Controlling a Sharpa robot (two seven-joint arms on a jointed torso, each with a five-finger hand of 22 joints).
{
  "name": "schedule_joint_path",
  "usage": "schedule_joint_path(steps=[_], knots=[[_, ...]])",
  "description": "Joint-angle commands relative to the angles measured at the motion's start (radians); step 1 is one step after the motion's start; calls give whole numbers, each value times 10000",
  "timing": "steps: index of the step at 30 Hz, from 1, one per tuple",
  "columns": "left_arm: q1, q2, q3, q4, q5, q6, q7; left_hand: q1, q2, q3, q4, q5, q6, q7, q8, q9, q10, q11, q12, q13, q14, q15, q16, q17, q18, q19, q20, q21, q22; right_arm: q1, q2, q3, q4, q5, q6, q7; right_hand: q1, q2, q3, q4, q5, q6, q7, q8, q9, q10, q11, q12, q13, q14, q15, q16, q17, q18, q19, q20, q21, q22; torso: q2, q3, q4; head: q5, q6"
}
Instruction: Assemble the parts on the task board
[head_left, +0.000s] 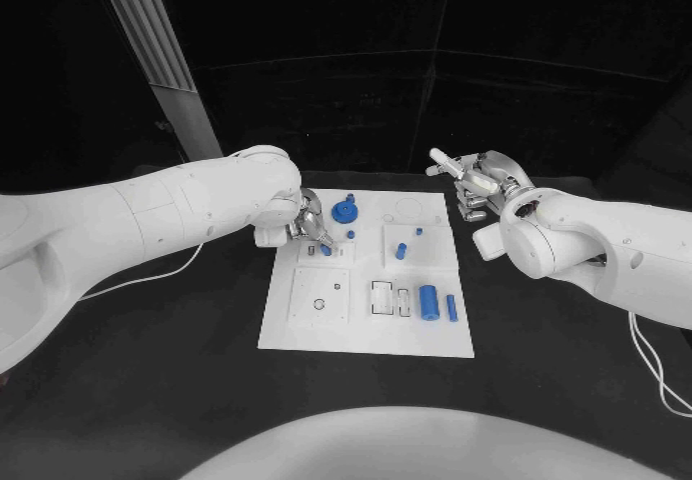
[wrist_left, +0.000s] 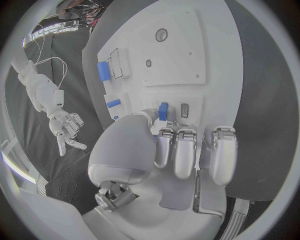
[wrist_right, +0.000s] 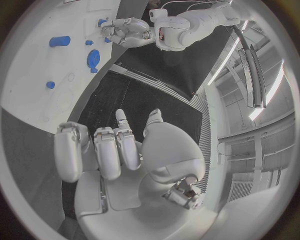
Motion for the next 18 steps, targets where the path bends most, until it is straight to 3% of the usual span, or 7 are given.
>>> schedule_joint_path(steps=[1, 4, 8, 18], knots=[[-13, 8, -11, 16, -12, 185, -159, -156, 3, -86, 60, -118, 65, 37, -64, 290, 1058, 59, 23, 2627, 1039, 11, 30, 2634, -139, 1037, 0, 39, 2633, 16, -3, 5, 17, -28, 14, 44, 72, 36, -48, 12, -45, -74, 99, 39, 9, 1024, 61, 26, 2628, 1040, 55, 24, 2632, 125, 116, 60, -44, 2144, 3, -3, -6, -9, -2], [-16, 12, -11, 20, -12, 195, -160, -350, 4, -259, 104, -257, 86, 60, -107, 296, 1058, 78, 23, 2627, 1039, 27, 30, 2634, -139, 1037, 9, 39, 2633, 16, -4, 5, 18, -28, 16, 42, 72, 36, -48, 12, -45, -74, 99, 39, 9, 1024, 61, 26, 2628, 1040, 55, 24, 2632, 125, 116, 60, -44, 2144, 0, 1, -8, 2, -2], [-19, 14, -11, 36, -12, 184, -169, -732, 40, -615, 102, -710, 125, 82, -185, 302, 1058, 105, 23, 2627, 1039, 57, 30, 2634, -139, 1037, 33, 39, 2633, 16, 0, 5, 21, -28, 23, 45, 75, 38, -53, 11, -47, -74, 99, 46, 11, 1024, 60, 26, 2628, 1040, 55, 24, 2632, 120, 127, 60, -28, 2151, 4, 2, -3, -12, -2], [-25, 8, -11, 108, -13, 91, -285, -1276, -130, -1416, 98, -911, 169, 132, -317, 339, 1058, 142, 23, 2627, 1039, 122, 30, 2634, -139, 1037, 85, 39, 2633, 16, -5, 5, 26, -27, 29, 43, 75, 38, -53, 11, -47, -74, 99, 46, 11, 1024, 60, 26, 2628, 1040, 55, 24, 2632, 120, 127, 60, -28, 2151, 1, 3, -5, -19, -2]])
